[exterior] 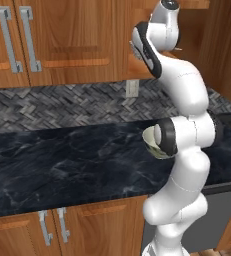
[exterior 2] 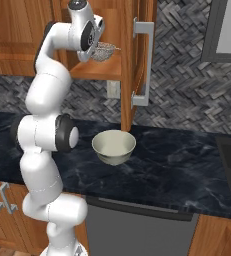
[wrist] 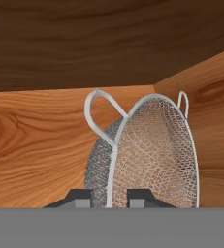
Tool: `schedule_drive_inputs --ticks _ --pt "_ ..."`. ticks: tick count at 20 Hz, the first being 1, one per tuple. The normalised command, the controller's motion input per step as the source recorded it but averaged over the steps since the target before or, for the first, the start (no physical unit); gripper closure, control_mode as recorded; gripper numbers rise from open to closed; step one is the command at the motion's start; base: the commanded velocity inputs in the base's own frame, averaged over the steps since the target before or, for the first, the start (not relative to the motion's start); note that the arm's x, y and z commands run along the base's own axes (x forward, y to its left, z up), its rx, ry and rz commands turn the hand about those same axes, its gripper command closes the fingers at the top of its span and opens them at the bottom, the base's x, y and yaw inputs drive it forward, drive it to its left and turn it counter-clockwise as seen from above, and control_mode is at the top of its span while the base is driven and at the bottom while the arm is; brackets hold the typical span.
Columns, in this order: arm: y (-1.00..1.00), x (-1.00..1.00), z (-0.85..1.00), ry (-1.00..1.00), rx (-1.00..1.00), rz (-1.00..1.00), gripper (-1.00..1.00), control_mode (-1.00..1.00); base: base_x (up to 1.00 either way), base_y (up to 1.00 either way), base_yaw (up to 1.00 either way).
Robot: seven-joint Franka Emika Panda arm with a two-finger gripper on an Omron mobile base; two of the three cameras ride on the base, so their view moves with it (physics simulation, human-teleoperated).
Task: Open the cabinet and setup a tea strainer by placing it in the bowl upright.
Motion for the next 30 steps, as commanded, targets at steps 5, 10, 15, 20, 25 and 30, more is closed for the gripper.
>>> schedule_drive_inputs --ticks 5,10,15,20,25,30 --pt "-0.06 -0.47 0.00 -0.03 0.00 -0.17 1.00 -1.00 0.00 0.00 0.00" --pt "-0.01 -0.74 0.00 -0.08 0.00 -0.18 1.00 -1.00 0.00 0.00 0.00" --pt "0.00 -0.86 0.00 -0.09 0.00 -0.19 1.00 -1.00 0.00 0.00 0.00" --pt "0.11 -0.87 0.00 -0.14 0.00 -0.15 1.00 -1.00 0.00 0.00 0.00" --pt "0.10 -0.73 0.04 -0.12 0.00 -0.12 1.00 -1.00 0.00 0.00 0.00" --pt "0.03 -0.59 0.14 -0.08 0.00 -0.01 1.00 -1.00 0.00 0.00 0.00"
